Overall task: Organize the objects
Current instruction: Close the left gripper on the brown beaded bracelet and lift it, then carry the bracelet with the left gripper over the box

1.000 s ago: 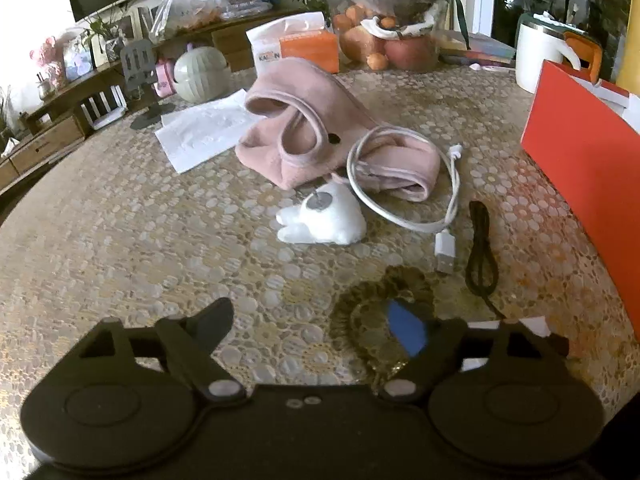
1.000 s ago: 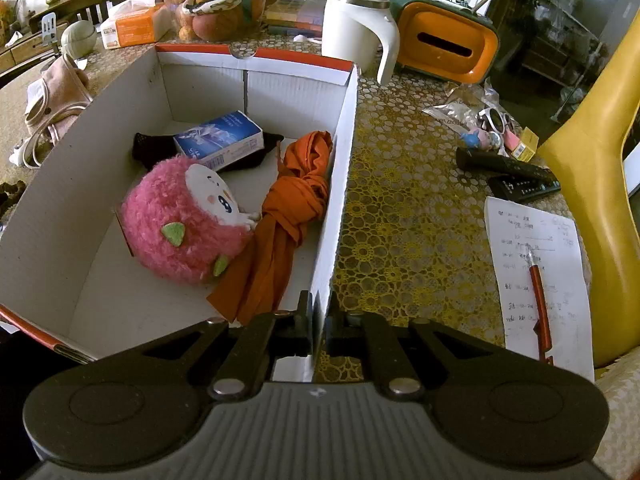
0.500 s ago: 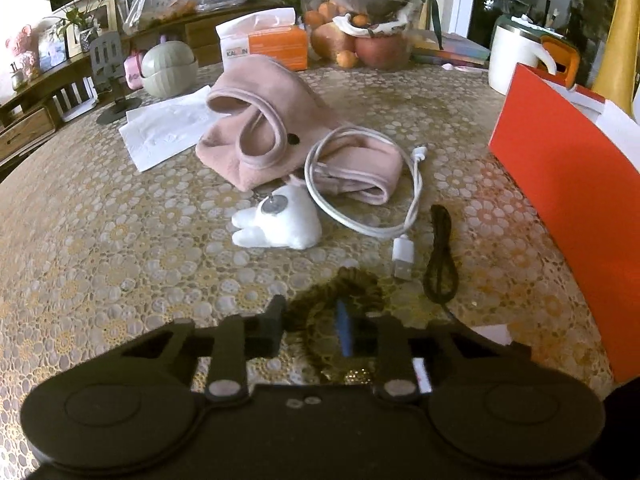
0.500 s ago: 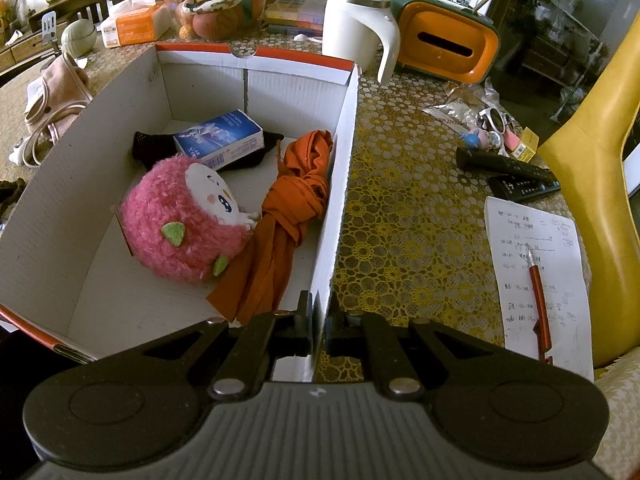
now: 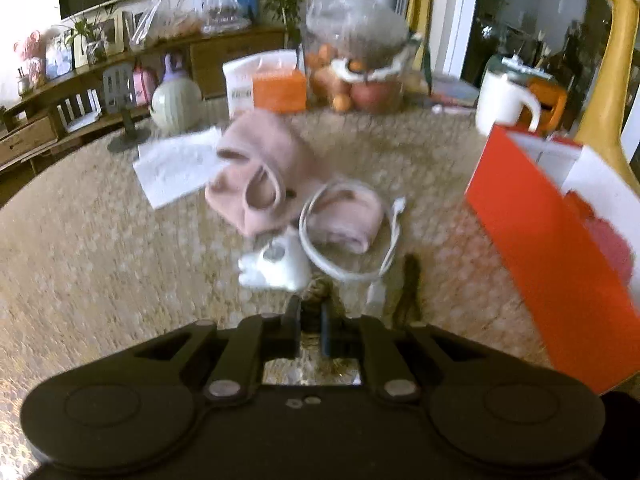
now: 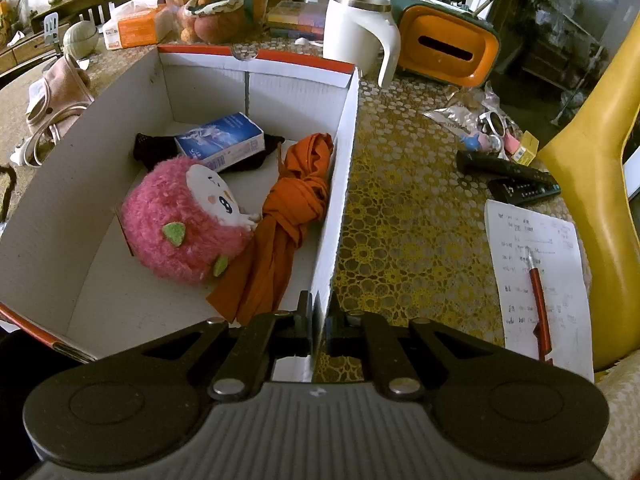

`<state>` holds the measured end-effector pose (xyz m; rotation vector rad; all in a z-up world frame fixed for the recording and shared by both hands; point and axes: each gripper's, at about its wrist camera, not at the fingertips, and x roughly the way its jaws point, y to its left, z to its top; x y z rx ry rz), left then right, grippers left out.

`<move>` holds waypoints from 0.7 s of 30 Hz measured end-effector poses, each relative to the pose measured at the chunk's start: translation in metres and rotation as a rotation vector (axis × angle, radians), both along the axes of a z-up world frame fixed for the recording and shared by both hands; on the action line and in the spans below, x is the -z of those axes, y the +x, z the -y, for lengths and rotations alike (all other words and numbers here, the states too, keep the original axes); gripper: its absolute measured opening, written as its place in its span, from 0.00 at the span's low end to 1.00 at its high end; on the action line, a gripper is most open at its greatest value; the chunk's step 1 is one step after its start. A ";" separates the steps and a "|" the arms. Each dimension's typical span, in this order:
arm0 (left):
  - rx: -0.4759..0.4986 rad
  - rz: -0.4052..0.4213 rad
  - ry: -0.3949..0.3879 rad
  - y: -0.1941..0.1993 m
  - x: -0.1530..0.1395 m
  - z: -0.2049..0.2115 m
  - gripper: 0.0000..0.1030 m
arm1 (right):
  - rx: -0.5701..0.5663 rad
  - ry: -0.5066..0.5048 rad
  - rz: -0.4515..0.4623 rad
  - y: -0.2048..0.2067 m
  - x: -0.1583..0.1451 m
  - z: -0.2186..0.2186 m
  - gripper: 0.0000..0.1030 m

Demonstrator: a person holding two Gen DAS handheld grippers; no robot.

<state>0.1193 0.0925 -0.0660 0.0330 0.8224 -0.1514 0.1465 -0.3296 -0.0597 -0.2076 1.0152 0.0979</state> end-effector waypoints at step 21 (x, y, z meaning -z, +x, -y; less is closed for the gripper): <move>0.225 0.084 -0.114 -0.005 -0.081 0.091 0.06 | 0.014 0.012 0.011 -0.001 -0.001 0.000 0.05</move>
